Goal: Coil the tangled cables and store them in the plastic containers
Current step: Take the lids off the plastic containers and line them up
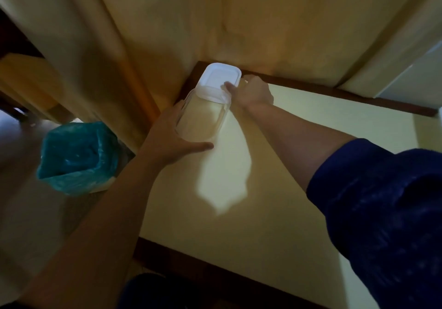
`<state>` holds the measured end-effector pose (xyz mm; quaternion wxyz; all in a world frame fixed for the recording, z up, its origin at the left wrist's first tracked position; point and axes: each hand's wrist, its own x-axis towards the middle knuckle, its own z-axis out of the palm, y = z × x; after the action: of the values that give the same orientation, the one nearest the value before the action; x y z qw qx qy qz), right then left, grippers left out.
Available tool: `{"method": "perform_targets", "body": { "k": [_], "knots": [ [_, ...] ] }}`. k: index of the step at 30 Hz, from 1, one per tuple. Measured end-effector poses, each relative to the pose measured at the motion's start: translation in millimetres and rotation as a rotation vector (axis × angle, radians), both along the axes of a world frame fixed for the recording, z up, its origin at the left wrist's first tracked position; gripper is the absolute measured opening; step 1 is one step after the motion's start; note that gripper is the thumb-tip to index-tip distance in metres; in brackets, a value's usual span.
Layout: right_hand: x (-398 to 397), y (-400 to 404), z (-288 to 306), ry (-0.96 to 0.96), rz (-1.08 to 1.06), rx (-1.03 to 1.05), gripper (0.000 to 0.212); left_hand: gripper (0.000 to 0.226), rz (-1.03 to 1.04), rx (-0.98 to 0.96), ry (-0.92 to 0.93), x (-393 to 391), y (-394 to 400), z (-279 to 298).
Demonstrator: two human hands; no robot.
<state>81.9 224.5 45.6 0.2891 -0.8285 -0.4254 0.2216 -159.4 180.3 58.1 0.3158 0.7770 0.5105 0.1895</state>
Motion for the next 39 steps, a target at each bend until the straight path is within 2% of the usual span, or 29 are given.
{"method": "perform_targets", "body": {
  "k": [3,6,9,13,16,20,24,29,33,39],
  "knots": [
    [10.0,-34.9,16.4,0.195,-0.051,0.149,0.064,0.133,0.038,0.016,0.038,3.8,-5.6,10.8],
    [28.0,-101.4,45.6,0.315,-0.057,0.244,0.056,0.136,0.025,0.198,0.130,20.2,-14.6,27.3],
    [59.2,-187.4,78.0,0.428,-0.095,0.326,0.045,0.131,-0.064,0.315,0.119,58.2,-40.7,41.1],
    [104.7,-297.5,105.2,0.439,-0.182,0.402,0.059,0.106,-0.184,0.272,-0.013,121.2,-89.6,54.6],
    [136.5,-362.8,109.9,0.409,-0.247,0.449,0.077,0.105,-0.293,0.268,-0.024,168.2,-123.7,64.7],
    [181.8,-423.1,106.2,0.385,-0.348,0.498,0.073,0.100,-0.408,0.317,-0.025,237.3,-166.5,78.8],
    [223.1,-451.9,96.7,0.397,-0.452,0.568,0.057,0.086,-0.484,0.386,-0.021,313.1,-200.5,86.4],
    [255.2,-457.6,83.0,0.387,-0.493,0.577,0.060,0.073,-0.604,0.477,-0.017,399.8,-223.6,67.2],
    [267.0,-463.2,69.8,0.409,-0.517,0.577,0.061,0.078,-0.674,0.558,0.056,455.8,-229.8,38.7],
    [270.7,-459.9,58.7,0.412,-0.553,0.583,0.065,0.109,-0.677,0.599,0.192,495.6,-232.2,6.5]
  ]
}}
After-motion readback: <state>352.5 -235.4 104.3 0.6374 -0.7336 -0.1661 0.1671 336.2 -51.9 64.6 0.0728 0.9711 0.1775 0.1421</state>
